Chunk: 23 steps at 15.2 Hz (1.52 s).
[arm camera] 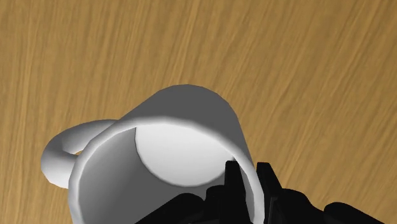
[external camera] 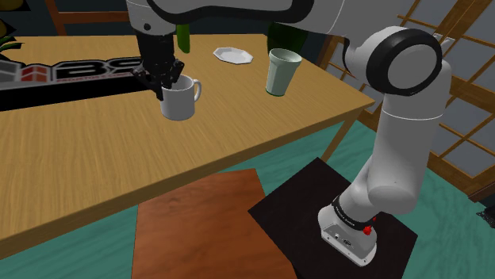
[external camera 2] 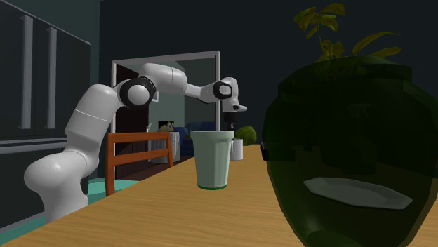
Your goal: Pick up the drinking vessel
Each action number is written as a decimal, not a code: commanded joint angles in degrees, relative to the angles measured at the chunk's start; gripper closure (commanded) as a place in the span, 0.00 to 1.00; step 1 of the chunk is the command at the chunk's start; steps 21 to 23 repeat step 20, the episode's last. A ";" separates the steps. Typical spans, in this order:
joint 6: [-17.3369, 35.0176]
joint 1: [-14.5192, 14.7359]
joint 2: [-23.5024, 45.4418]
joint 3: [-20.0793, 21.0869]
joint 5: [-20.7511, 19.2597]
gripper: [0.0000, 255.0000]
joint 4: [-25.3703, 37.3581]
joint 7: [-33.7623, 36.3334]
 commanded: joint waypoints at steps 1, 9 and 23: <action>0.01 -0.01 0.02 -0.01 0.00 1.00 -0.01 -0.01; -5.37 1.18 1.32 0.02 -0.55 1.00 6.65 -0.09; -15.56 4.74 6.06 -0.36 -2.68 1.00 21.57 -0.31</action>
